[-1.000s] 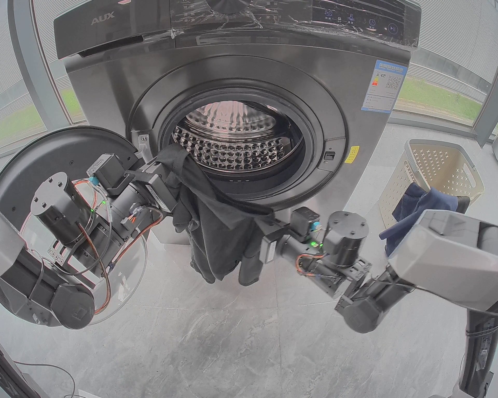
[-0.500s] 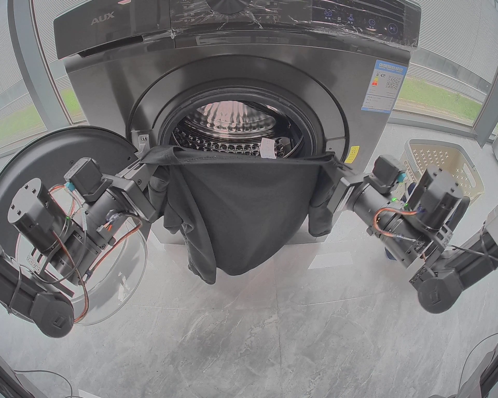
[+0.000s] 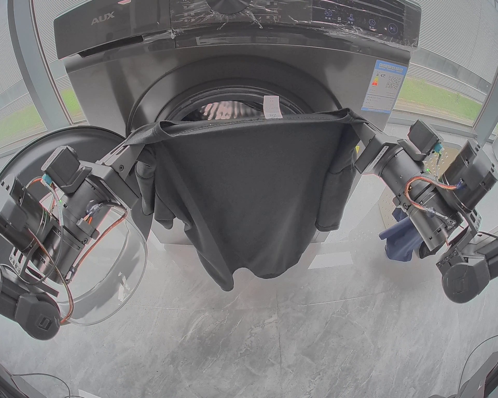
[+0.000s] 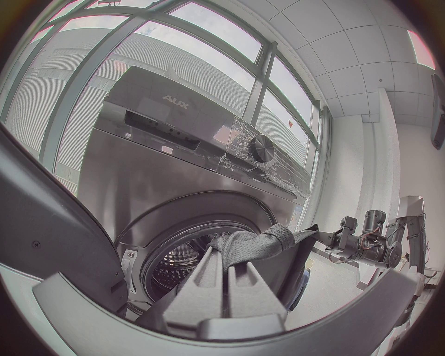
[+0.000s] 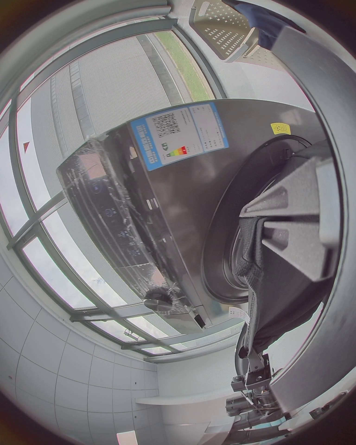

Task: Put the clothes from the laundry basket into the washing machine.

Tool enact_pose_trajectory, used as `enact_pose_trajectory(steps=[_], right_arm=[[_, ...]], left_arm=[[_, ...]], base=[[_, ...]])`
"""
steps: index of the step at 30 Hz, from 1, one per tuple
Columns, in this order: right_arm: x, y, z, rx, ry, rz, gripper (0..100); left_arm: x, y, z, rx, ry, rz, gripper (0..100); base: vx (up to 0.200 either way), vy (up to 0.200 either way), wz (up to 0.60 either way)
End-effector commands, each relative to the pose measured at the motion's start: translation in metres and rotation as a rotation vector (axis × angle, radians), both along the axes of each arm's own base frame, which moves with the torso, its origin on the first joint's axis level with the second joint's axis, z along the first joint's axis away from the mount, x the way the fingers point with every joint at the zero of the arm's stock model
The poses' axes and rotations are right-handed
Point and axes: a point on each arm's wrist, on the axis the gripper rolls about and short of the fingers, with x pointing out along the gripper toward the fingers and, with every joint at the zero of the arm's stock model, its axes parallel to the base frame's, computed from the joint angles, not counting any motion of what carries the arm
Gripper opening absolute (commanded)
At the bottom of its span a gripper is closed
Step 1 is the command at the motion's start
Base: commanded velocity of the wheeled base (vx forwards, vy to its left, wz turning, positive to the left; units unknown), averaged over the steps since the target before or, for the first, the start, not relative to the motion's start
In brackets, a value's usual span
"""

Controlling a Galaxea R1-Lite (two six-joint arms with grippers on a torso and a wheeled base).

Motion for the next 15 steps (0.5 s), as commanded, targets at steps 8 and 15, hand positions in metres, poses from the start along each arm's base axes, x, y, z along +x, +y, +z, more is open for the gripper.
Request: enact_pose_trajectory(steps=[8, 15], right_arm=[[-0.0059, -0.0033, 0.0065, 0.007, -0.016, 0.001, 0], [-0.0062, -0.0029, 0.0061, 0.006, -0.015, 0.003, 0]], left_arm=[[-0.0012, 0.001, 0.0042, -0.006, -0.014, 0.002, 0], [0.0006, -0.0009, 0.0081, -0.01, -0.023, 0.005, 0]], base=[[0.0, 0.0, 0.0], [0.0, 0.0, 0.0]])
